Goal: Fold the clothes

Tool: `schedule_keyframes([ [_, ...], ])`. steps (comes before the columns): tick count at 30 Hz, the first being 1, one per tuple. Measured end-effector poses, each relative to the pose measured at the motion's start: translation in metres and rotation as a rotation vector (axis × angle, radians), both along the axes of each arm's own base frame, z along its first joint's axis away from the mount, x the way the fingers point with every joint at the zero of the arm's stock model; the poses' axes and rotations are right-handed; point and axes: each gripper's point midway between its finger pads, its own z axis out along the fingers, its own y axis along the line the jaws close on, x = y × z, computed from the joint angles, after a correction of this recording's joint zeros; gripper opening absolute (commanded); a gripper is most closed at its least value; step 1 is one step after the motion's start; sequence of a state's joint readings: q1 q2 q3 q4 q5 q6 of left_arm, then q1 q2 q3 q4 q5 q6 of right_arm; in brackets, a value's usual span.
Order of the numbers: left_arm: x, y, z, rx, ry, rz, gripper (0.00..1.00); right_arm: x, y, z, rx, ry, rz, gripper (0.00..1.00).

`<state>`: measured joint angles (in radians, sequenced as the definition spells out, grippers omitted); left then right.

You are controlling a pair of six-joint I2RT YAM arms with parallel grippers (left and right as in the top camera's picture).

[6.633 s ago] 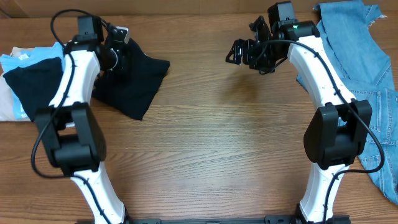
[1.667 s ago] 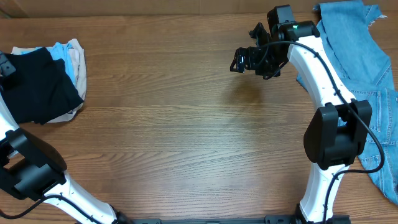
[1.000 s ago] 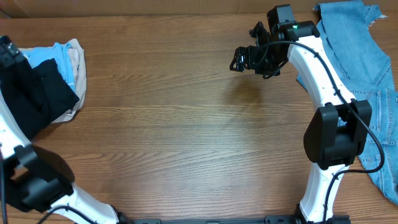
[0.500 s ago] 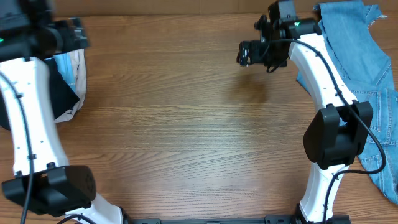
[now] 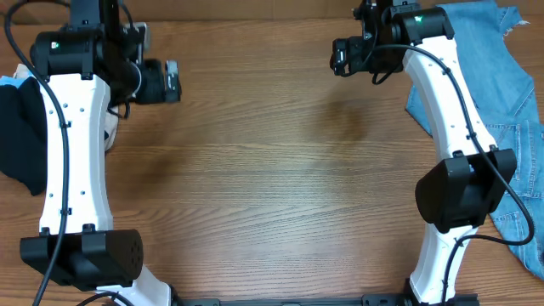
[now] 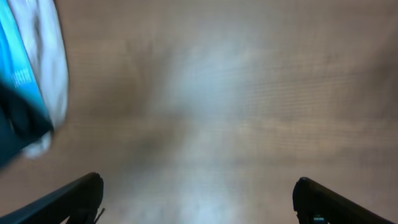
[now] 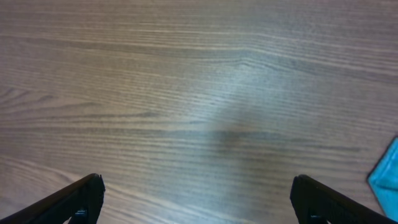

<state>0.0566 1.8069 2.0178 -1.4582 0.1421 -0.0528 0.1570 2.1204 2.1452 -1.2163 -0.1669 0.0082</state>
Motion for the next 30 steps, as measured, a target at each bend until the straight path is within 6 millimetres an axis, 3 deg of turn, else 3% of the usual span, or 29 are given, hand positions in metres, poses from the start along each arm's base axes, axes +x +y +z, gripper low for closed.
schedule_keyframes([
  [7, -0.011, 0.002, 0.008, 0.025, 0.002, 0.003, 1.00, -0.028, -0.007, 0.047, 0.008, -0.032, -0.045, 1.00],
  [13, -0.026, -0.010, 0.065, 0.061, -0.219, -0.029, 1.00, -0.047, -0.014, 0.084, 0.016, -0.082, -0.089, 1.00],
  [15, -0.040, -0.014, 0.087, 0.070, -0.319, -0.040, 1.00, -0.049, -0.015, 0.092, 0.021, -0.103, -0.104, 1.00],
  [18, -0.064, -0.014, 0.099, 0.078, -0.402, -0.036, 1.00, -0.055, -0.018, 0.095, 0.022, -0.114, -0.115, 1.00],
  [21, -0.084, -0.013, 0.089, 0.084, -0.432, -0.032, 1.00, -0.069, -0.022, 0.094, 0.011, -0.116, -0.128, 1.00],
  [26, -0.114, -0.011, 0.042, 0.088, -0.399, -0.030, 1.00, -0.099, -0.031, 0.088, 0.002, -0.140, -0.142, 1.00],
  [30, -0.145, -0.010, 0.017, 0.083, -0.403, -0.018, 1.00, -0.128, -0.036, 0.079, 0.010, -0.191, -0.148, 1.00],
])
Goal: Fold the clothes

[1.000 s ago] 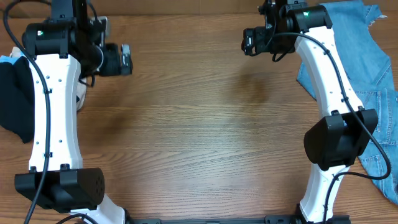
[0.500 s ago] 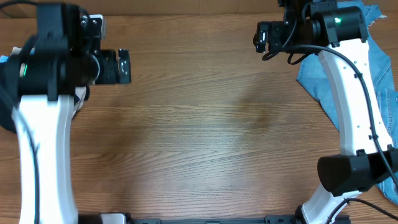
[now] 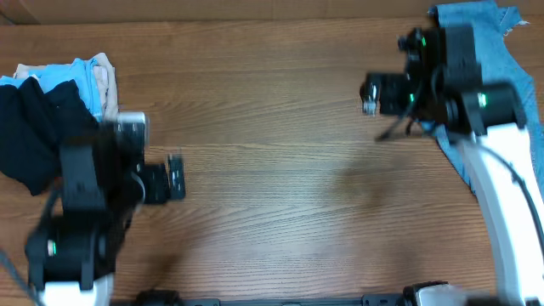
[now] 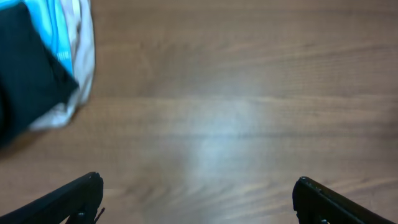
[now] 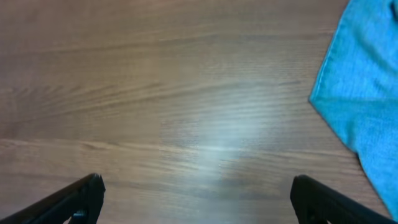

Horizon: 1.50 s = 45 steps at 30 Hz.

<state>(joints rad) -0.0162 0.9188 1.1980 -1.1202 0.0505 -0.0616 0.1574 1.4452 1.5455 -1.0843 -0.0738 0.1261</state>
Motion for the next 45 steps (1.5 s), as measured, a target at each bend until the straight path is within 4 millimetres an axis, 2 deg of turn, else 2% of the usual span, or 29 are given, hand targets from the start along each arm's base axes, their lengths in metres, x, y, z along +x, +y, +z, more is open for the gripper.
schedule_keyframes([
  [4, -0.031, 0.001, -0.008, -0.032, -0.056, 0.037, 1.00, -0.033, -0.005, -0.004, 0.014, -0.091, 0.000, 1.00],
  [7, -0.043, 0.001, -0.019, -0.049, -0.065, 0.054, 1.00, -0.062, -0.010, -0.006, 0.023, -0.153, -0.002, 1.00],
  [12, -0.048, 0.001, -0.051, -0.057, 0.026, 0.070, 1.00, -0.103, -0.017, -0.003, 0.028, -0.192, -0.002, 1.00],
  [17, -0.051, 0.001, -0.068, -0.057, 0.084, 0.076, 1.00, -0.125, -0.020, -0.011, 0.021, -0.142, -0.003, 1.00],
  [22, -0.051, 0.001, -0.070, -0.057, 0.090, 0.076, 1.00, -0.127, -0.021, -0.022, 0.013, -0.092, -0.002, 1.00],
  [33, -0.050, 0.001, -0.070, -0.057, 0.093, 0.077, 1.00, -0.115, -0.021, -0.039, -0.007, -0.026, -0.009, 1.00],
  [40, -0.050, 0.001, -0.070, -0.057, 0.094, 0.077, 1.00, -0.087, -0.017, -0.045, -0.037, -0.199, 0.048, 1.00],
  [45, -0.050, 0.001, -0.071, -0.057, 0.096, 0.077, 1.00, -0.096, -0.019, -0.054, -0.041, -0.384, 0.063, 1.00],
])
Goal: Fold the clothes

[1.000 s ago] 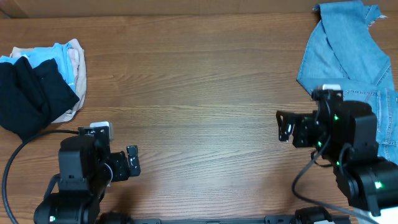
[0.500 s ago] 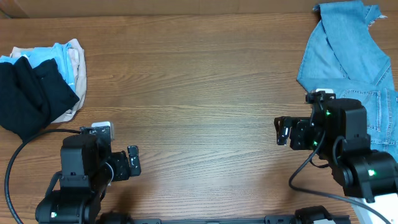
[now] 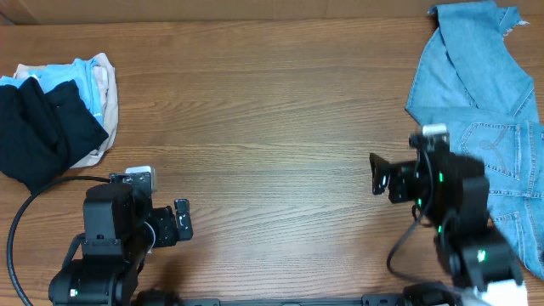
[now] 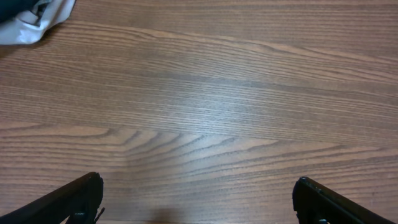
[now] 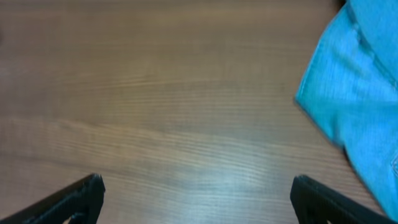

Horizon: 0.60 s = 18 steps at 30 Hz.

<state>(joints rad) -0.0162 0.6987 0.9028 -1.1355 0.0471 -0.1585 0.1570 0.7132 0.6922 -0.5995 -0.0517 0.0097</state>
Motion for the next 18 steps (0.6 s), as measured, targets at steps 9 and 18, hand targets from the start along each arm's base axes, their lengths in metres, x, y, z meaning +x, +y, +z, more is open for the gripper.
schedule_keyframes([
  [9, 0.000, 0.000, 0.000, 0.000, 0.001, 0.000, 1.00, -0.025, -0.005, -0.013, 0.019, -0.288, 0.004, 1.00],
  [18, 0.000, 0.000, 0.000, 0.002, 0.001, 0.001, 1.00, -0.030, -0.016, -0.007, 0.024, -0.491, -0.044, 1.00],
])
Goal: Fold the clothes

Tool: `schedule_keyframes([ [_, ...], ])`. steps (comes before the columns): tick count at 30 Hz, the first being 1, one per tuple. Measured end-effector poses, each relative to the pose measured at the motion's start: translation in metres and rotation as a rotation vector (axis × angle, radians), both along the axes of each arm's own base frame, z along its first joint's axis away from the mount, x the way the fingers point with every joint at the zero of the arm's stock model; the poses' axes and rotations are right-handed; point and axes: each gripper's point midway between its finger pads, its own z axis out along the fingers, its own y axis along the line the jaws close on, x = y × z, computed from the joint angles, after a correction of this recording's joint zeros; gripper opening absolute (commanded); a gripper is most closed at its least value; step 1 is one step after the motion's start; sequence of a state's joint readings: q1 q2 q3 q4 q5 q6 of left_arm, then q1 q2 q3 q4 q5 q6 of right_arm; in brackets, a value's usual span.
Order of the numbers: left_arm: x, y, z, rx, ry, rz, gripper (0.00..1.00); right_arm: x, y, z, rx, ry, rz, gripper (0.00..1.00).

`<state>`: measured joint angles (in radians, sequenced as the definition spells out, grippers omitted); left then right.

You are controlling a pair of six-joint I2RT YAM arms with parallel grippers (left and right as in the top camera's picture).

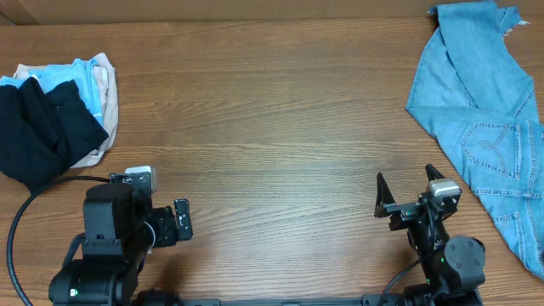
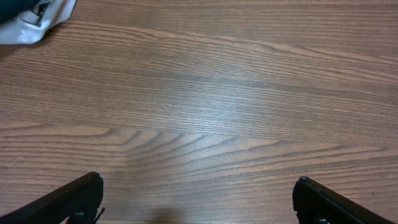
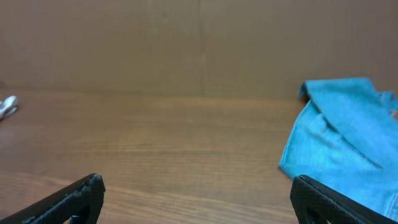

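Blue denim jeans (image 1: 480,102) lie spread at the far right of the wooden table (image 1: 272,127); the right wrist view shows them as blue cloth (image 3: 339,143). A pile of black, light blue and beige clothes (image 1: 51,119) sits at the far left, and its white edge (image 2: 31,18) shows in the left wrist view. My left gripper (image 1: 182,223) (image 2: 198,194) is open over bare wood near the front left. Near the front right, my right gripper (image 1: 403,185) (image 3: 198,191) is open and empty, facing level across the table.
A brown wall (image 3: 186,43) stands behind the table's back edge. Both arm bases stand at the front edge, with a black cable (image 1: 25,221) looping beside the left one.
The right arm has drawn back and down to the front edge, and its camera now looks level toward the back wall. The left arm and the clothes have not moved.
Both arms were stretched far over the back of the table with open, empty grippers. Then both stood over mid-table. Then the left arm was folded at the front edge and the right nearly so. Now both are folded there. The clothes stayed put.
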<state>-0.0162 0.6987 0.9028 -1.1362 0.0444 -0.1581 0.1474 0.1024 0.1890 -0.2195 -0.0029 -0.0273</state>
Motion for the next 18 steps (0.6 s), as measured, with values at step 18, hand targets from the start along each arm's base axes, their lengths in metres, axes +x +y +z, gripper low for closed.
schedule_keyframes([
  [18, 0.000, 0.000, 0.000, 0.000, 0.000, 0.001, 1.00, 0.008, -0.024, -0.031, -0.043, -0.054, -0.102, 1.00],
])
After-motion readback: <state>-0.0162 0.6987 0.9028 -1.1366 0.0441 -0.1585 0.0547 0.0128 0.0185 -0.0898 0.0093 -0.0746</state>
